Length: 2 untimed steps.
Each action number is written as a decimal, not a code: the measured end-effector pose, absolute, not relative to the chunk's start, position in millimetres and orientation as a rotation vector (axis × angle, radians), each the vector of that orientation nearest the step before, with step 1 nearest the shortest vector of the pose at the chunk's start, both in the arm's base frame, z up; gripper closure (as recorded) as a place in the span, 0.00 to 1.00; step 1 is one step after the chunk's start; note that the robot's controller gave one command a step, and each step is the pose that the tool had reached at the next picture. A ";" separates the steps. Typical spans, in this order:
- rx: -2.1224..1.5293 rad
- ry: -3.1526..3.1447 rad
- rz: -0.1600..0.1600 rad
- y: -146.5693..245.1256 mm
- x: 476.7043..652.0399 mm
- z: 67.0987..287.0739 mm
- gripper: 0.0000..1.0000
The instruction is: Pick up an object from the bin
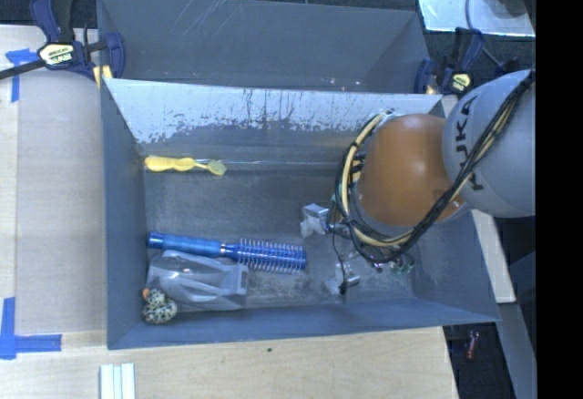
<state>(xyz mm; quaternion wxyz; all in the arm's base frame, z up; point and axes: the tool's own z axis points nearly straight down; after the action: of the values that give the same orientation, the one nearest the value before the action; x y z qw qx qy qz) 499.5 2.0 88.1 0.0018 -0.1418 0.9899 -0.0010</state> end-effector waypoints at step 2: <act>-0.524 3.089 -0.005 79.2 506.9 75.1 0.00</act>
Offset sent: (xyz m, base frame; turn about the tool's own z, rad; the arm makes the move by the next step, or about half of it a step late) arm 0.0119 0.0862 -0.0134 -0.0924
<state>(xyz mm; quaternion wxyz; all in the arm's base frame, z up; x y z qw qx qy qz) 506.9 79.2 75.1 0.0040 -0.1671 0.9859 -0.0015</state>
